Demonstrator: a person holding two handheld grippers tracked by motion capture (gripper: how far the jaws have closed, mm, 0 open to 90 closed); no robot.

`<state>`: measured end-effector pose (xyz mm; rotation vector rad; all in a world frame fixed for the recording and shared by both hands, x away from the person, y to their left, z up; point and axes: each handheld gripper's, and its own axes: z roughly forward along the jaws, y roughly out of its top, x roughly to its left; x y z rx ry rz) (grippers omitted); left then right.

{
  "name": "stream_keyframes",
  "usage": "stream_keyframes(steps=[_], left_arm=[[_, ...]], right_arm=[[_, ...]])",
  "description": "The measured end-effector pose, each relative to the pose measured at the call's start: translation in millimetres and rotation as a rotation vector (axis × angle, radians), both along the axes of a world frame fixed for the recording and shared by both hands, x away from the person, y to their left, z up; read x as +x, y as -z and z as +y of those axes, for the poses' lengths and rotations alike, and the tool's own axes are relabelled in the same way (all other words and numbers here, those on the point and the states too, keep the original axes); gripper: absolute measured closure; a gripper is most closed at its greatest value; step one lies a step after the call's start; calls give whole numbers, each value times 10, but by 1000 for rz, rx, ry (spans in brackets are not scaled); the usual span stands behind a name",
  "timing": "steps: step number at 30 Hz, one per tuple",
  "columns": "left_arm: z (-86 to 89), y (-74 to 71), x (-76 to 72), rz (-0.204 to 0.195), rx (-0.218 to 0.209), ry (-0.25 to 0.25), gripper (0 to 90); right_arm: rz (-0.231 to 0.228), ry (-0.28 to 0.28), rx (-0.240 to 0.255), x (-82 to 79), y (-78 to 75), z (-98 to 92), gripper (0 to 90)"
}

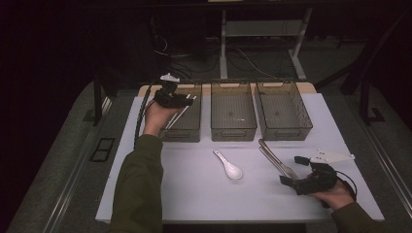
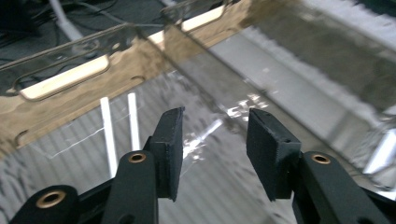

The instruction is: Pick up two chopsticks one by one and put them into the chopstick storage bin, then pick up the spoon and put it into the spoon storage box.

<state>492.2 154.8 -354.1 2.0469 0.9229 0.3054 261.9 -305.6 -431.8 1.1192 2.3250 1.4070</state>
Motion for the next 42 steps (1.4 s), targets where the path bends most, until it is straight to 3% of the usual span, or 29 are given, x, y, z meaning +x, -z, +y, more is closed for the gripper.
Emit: stream_keyframes(steps=[4,11,15,18,22,32,42], left_arm=[[-5,-71,-110,-14,-16,40,489],[3,-130,-401,-47,-87,94,424],[-2,-120,-618,-64,-87,119,383],[-8,-82,-785,-62,-97,139,330],[-23,-32,-999,-66,-78,161,277],[7,180,-1475,-81,-107,194,195],[-30,405,-1830,-108,-90,212,202]], right_arm=[[-3,1,0,12,4,3,4],[-3,3,-3,7,2,3,4],[-2,3,-4,0,0,-3,4],[-6,0,-5,-5,-2,-2,4],[-2,0,-6,-5,-1,-1,4],[-4,2,-4,-12,-6,-4,4],[-4,5,-4,0,-8,-4,4]])
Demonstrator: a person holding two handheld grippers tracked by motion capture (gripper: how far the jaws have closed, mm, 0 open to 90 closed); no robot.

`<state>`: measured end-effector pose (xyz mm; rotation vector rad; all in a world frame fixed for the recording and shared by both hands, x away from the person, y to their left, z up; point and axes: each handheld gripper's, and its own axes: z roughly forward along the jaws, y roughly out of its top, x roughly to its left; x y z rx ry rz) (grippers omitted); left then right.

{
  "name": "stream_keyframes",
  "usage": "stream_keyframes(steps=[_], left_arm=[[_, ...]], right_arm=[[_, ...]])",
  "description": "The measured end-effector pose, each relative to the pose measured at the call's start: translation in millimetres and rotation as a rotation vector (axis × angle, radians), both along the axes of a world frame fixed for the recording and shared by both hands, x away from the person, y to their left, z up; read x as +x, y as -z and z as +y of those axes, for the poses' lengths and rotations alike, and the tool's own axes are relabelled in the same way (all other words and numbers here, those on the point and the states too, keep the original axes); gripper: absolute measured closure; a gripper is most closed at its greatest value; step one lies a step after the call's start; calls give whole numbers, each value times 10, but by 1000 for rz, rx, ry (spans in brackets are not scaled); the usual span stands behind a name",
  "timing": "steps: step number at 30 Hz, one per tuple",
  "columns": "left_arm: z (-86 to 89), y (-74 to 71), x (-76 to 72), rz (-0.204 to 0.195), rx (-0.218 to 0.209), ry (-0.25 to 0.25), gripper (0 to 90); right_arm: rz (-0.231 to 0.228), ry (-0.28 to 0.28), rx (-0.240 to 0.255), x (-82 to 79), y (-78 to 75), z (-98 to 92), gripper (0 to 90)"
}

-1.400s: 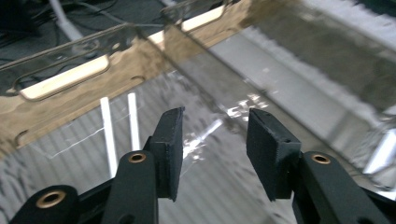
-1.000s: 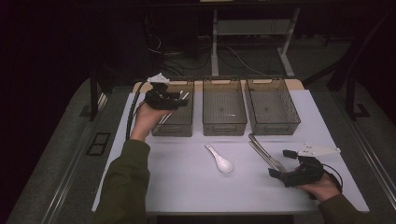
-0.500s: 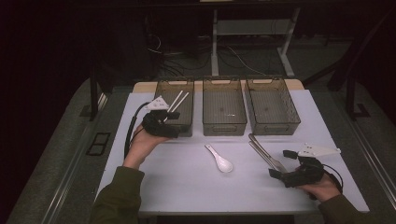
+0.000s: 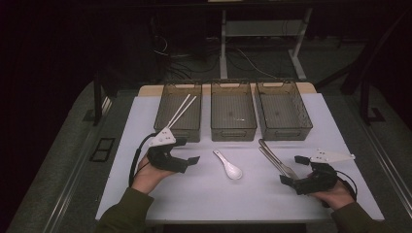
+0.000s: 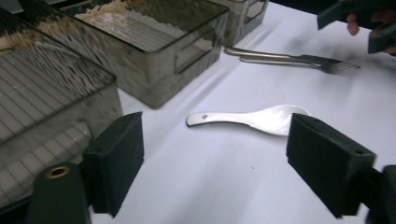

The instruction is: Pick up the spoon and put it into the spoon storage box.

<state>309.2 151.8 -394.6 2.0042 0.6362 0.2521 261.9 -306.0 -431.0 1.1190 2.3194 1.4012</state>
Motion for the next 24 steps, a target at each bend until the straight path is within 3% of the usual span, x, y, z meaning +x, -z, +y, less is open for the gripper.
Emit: stream_keyframes(steps=[6,9,24], left_arm=[[-72,97,-64,5,27,37,321],[-120,110,-51,10,19,51,394],[-479,140,121,22,55,128,814]], right_arm=[[-3,5,1,-3,-4,-1,4],[-1,-4,-7,-17,1,3,4],[-2,1,-4,-14,0,-3,4]])
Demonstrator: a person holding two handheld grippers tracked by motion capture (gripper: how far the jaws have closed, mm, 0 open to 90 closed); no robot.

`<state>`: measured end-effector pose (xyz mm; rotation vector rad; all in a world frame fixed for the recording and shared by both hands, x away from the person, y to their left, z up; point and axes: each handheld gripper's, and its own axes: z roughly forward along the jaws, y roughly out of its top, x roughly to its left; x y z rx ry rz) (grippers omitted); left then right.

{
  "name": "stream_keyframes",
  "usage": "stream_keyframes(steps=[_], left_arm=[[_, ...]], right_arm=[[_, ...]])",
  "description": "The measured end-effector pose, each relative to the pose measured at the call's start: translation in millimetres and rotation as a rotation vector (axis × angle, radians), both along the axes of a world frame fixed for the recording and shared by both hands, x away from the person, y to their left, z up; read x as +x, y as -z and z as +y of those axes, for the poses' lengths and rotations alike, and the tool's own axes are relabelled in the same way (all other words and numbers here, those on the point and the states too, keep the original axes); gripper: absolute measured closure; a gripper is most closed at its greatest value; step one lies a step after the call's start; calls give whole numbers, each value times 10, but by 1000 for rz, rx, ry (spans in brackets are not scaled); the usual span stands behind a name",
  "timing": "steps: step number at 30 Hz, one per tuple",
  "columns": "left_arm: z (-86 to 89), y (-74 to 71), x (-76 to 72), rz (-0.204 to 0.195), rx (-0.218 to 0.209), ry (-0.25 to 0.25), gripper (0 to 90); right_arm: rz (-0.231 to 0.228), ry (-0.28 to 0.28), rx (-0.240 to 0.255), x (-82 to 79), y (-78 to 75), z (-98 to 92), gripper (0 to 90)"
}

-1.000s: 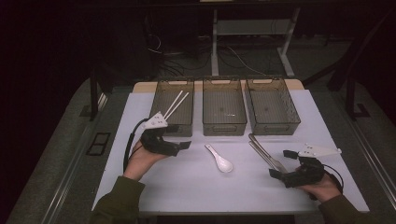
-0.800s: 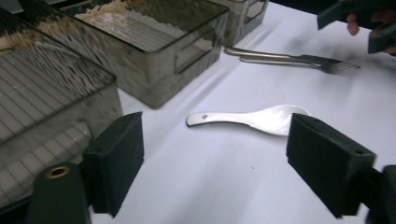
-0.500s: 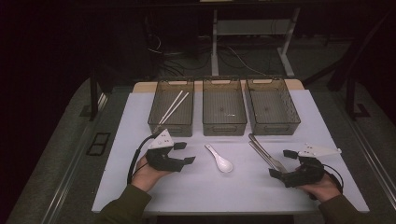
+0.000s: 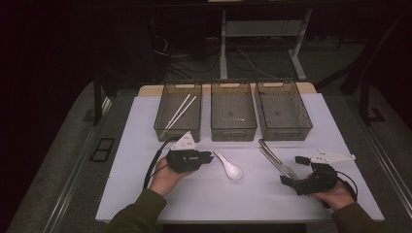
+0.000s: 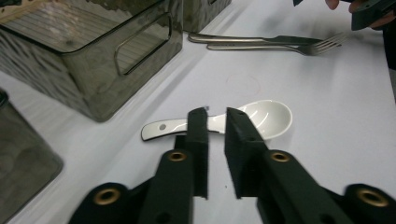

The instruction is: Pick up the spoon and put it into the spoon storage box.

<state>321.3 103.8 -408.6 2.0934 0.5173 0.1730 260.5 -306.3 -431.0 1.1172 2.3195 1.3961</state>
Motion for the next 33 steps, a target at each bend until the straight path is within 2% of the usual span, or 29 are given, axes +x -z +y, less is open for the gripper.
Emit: stream_keyframes(steps=[4,15,31,33], left_arm=[[-76,20,54,14,19,11,889],[-244,98,296,17,64,2,891],[-510,274,610,45,138,-15,892],[-533,301,636,42,165,-12,892]], right_arm=[[3,3,2,-2,-1,-2,4],[4,4,3,3,3,-6,4],[5,7,6,1,0,-17,4],[5,9,8,2,1,-19,4]])
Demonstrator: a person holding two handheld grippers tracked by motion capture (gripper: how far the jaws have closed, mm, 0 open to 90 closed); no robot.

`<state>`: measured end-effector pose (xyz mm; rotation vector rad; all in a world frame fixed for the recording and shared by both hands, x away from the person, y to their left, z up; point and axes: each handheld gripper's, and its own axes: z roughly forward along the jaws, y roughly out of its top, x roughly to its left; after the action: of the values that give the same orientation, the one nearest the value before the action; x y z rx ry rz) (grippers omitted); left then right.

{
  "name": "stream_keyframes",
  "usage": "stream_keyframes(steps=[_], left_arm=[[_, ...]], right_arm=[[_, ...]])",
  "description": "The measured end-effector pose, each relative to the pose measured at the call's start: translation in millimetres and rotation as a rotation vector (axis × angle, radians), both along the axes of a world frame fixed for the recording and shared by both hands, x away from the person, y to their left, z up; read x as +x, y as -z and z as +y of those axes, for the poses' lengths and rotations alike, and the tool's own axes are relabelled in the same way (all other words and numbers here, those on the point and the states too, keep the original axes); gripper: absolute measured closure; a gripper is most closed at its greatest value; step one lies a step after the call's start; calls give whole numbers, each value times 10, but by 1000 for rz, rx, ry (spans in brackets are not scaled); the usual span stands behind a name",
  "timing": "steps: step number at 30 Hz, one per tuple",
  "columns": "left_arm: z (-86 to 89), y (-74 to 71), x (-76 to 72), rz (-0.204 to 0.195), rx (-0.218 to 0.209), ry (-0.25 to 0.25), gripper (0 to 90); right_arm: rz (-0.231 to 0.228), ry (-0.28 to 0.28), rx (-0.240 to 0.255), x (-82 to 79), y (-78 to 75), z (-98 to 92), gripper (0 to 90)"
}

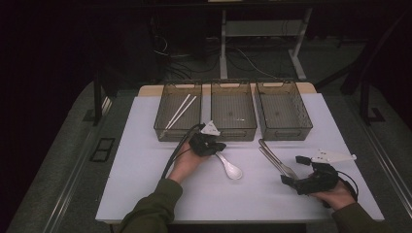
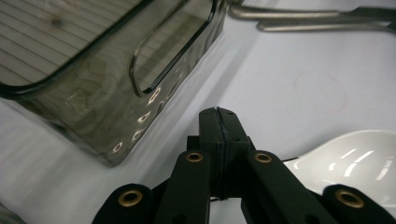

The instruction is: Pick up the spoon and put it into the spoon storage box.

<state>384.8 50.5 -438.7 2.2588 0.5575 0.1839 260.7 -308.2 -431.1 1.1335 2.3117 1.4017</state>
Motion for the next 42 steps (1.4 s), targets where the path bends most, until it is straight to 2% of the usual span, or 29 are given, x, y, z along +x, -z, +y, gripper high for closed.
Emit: stream_keyframes(steps=[2,7,8,11,12,13,14,17,20,21,24,26,27,29,30,31,32,33,34,35,38,41,42], left_arm=[[-23,32,9,14,0,-12,892],[-39,71,25,20,46,-1,892],[-44,77,20,25,37,-10,892],[-24,64,26,27,55,0,892],[-18,61,39,17,59,9,892],[-20,65,19,35,48,-9,892],[-7,56,35,24,64,10,893],[-1,53,11,43,60,-7,893],[29,34,13,35,100,21,892],[31,38,-14,54,91,4,893],[67,36,-42,50,100,10,893],[98,21,-73,53,121,17,893],[104,24,-92,53,111,7,893],[146,12,-112,55,130,22,893],[160,12,-135,66,126,13,892],[180,7,-135,56,133,28,893],[190,6,-168,75,126,15,893],[205,0,-173,64,127,27,893],[214,-3,-195,76,121,24,893],[228,-14,-208,75,133,33,893],[249,-21,-260,85,120,30,893],[271,-30,-308,90,131,48,893],[271,-28,-346,106,123,37,892]], right_arm=[[-2,-1,1,1,0,-2,4],[-3,-1,1,0,-2,-4,4],[-2,0,2,-1,-3,-4,4],[-3,-1,1,-1,-4,-5,4],[-2,-2,1,-2,-4,-6,4],[-2,-2,1,-3,-5,-6,4],[-1,-1,2,-4,-6,-5,4],[-1,1,2,-3,-7,-7,4],[0,1,3,-6,-10,-7,4],[-1,1,4,-7,-9,-7,4],[-3,1,3,-6,-10,-7,4],[-6,0,3,-7,-12,-8,4],[-7,0,3,-8,-12,-8,4],[-8,1,3,-7,-13,-10,4],[-11,0,3,-6,-12,-11,4],[-10,0,2,-6,-12,-10,4],[-10,0,2,-7,-12,-10,4],[-8,1,1,-8,-12,-9,4],[-7,2,2,-8,-12,-10,4],[-9,5,3,-8,-12,-11,4],[-8,6,3,-8,-12,-16,4],[-8,5,3,-9,-13,-16,4],[-8,5,3,-9,-12,-15,4]])
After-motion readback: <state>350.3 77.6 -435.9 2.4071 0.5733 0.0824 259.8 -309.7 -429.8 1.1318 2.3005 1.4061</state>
